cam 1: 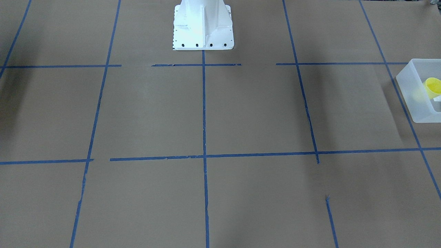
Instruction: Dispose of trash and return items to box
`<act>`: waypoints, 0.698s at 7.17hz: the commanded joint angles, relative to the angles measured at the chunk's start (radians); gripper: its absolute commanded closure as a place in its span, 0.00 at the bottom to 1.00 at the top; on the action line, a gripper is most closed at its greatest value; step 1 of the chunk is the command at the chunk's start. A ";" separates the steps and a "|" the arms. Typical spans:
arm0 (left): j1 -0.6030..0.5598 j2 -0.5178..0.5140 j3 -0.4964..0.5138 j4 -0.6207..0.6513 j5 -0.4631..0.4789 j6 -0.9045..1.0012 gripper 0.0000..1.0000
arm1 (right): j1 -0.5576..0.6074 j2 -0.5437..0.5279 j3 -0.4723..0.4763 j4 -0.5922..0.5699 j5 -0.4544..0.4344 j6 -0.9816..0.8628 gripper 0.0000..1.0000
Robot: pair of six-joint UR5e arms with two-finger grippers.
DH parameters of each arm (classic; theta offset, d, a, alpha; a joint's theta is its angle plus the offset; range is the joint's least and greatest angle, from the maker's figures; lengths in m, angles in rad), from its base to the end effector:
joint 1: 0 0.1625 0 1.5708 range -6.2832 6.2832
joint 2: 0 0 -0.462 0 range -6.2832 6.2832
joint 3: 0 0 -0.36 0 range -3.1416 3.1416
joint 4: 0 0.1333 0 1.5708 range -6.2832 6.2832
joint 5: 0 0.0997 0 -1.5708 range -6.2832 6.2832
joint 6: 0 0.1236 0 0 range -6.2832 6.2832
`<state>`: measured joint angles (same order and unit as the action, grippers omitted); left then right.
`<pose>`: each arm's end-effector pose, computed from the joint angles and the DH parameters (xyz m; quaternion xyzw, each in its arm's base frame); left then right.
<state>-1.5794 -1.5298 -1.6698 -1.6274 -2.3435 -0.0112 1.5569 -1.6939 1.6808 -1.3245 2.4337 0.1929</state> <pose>-0.0509 -0.4492 0.6798 0.0526 0.3763 0.0124 0.9249 0.0336 -0.4193 0.6809 0.0622 -0.4240 0.0322 0.9029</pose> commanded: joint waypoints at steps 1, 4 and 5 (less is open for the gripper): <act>0.001 0.003 0.001 0.006 -0.002 0.002 0.00 | 0.000 -0.001 -0.009 -0.001 -0.002 -0.001 0.00; -0.001 0.003 -0.004 0.006 -0.002 -0.001 0.00 | -0.001 0.000 -0.042 0.001 -0.010 -0.003 0.00; -0.001 0.003 -0.004 0.006 -0.002 -0.003 0.00 | 0.000 0.008 -0.039 0.001 -0.007 -0.003 0.00</act>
<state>-1.5799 -1.5263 -1.6726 -1.6215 -2.3454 -0.0121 1.5565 -1.6921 1.6437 -1.3240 2.4249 0.1904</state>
